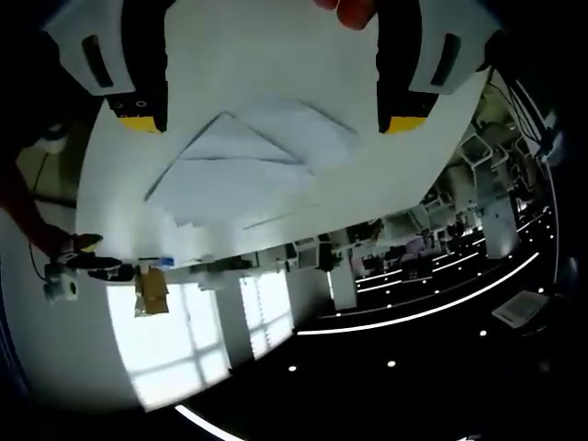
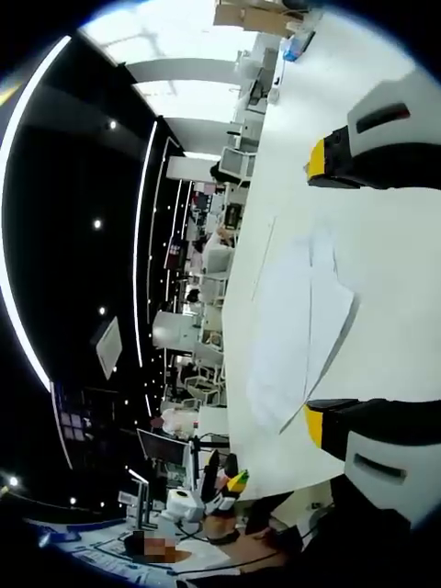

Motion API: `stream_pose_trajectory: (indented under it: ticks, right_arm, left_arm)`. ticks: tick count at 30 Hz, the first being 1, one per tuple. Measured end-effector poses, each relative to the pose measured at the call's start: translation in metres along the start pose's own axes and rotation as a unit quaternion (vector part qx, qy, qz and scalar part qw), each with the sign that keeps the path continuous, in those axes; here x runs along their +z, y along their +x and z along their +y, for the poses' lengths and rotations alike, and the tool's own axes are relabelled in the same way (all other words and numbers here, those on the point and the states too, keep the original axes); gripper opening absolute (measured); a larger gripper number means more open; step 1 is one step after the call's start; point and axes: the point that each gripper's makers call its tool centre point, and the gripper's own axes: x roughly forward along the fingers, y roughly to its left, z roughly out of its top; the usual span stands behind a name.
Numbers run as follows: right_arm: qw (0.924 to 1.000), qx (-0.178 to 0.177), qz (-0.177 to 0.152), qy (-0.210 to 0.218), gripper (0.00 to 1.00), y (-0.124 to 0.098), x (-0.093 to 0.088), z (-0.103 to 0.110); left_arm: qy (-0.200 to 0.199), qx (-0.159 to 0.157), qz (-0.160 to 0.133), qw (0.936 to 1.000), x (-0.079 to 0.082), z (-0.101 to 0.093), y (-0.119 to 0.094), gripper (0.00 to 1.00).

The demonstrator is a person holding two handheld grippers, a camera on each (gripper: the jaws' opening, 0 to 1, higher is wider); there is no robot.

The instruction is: Organize the stack of printing papers by aligning and flattening the scattered papers on the table

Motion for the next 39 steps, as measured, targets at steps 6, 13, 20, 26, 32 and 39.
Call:
stream_pose_trajectory:
  ticks: [6, 13, 20, 26, 32, 39]
  right_arm:
    - [1.0, -0.001, 0.001, -0.001, 0.9, 0.001, 0.0, 0.0]
    - [1.0, -0.002, 0.004, -0.002, 0.9, 0.003, 0.0, -0.002]
    - [1.0, 0.001, -0.004, -0.006, 0.9, 0.007, 0.008, -0.001]
    - [0.9999, 0.002, -0.006, -0.008, 0.9, 0.01, 0.01, 0.0]
    - [0.9999, 0.003, -0.007, -0.009, 0.9, 0.012, 0.012, 0.0]
    - [0.9998, 0.002, -0.017, -0.009, 0.9, 0.017, 0.018, 0.0]
  left_arm:
    - [0.0, 0.002, -0.002, 1.0, 0.001, 0.001, 0.0, 0.97]
    - [0.0, 0.001, -0.003, 1.0, 0.002, 0.0, 0.0, 0.97]
    - [0.002, 0.0, -0.003, 1.0, 0.003, -0.002, 0.0, 0.97]
    - [0.004, 0.0, -0.004, 1.0, 0.003, -0.003, 0.0, 0.97]
    - [0.006, -0.001, -0.006, 1.0, 0.005, -0.003, -0.001, 0.97]
    - [0.007, -0.003, -0.005, 1.0, 0.006, -0.005, 0.0, 0.97]
